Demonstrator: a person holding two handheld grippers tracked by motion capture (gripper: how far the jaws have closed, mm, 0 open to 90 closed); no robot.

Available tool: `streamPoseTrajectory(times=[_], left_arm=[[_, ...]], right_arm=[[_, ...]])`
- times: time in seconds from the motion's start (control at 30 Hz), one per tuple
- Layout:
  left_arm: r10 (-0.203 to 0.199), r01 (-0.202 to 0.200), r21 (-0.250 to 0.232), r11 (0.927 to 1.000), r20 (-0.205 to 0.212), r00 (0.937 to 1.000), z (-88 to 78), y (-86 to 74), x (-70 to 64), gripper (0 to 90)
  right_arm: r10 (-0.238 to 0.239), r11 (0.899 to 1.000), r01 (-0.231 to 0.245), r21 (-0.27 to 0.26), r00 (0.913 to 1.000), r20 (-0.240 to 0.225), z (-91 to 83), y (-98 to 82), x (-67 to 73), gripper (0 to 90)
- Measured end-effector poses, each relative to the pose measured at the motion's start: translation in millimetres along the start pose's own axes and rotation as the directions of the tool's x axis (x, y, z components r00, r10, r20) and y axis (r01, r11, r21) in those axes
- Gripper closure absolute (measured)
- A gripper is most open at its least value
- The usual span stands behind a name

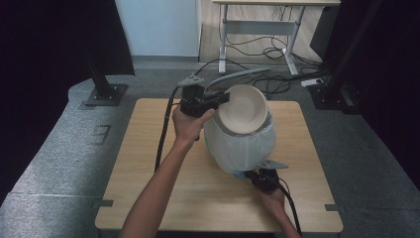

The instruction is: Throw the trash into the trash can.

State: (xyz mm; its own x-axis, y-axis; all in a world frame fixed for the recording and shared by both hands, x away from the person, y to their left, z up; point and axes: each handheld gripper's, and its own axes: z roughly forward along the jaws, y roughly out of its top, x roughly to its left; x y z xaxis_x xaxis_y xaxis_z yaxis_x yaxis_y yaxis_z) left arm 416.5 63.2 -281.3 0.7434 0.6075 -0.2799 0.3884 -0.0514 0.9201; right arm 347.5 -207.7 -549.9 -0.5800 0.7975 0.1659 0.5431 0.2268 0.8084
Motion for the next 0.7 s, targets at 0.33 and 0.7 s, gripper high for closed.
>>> streamPoseTrajectory(times=[0.33, 0.7], left_arm=[[-0.007, 0.007, 0.014, 0.9999, -0.014, 0.9999, 8.2, -0.6, 6.5, 84.1], [-0.022, 0.023, 0.009, 0.9997, -0.036, 0.9991, 14.5, -1.3, 15.5, 84.1]], right_arm=[[-0.002, 1.000, 0.002, 0.000, 1.0000, 0.003, 0.0, 0.0, 0.3, 89.5], [-0.006, 1.000, 0.006, -0.001, 0.9999, 0.009, 0.1, -0.2, 1.2, 89.5]])
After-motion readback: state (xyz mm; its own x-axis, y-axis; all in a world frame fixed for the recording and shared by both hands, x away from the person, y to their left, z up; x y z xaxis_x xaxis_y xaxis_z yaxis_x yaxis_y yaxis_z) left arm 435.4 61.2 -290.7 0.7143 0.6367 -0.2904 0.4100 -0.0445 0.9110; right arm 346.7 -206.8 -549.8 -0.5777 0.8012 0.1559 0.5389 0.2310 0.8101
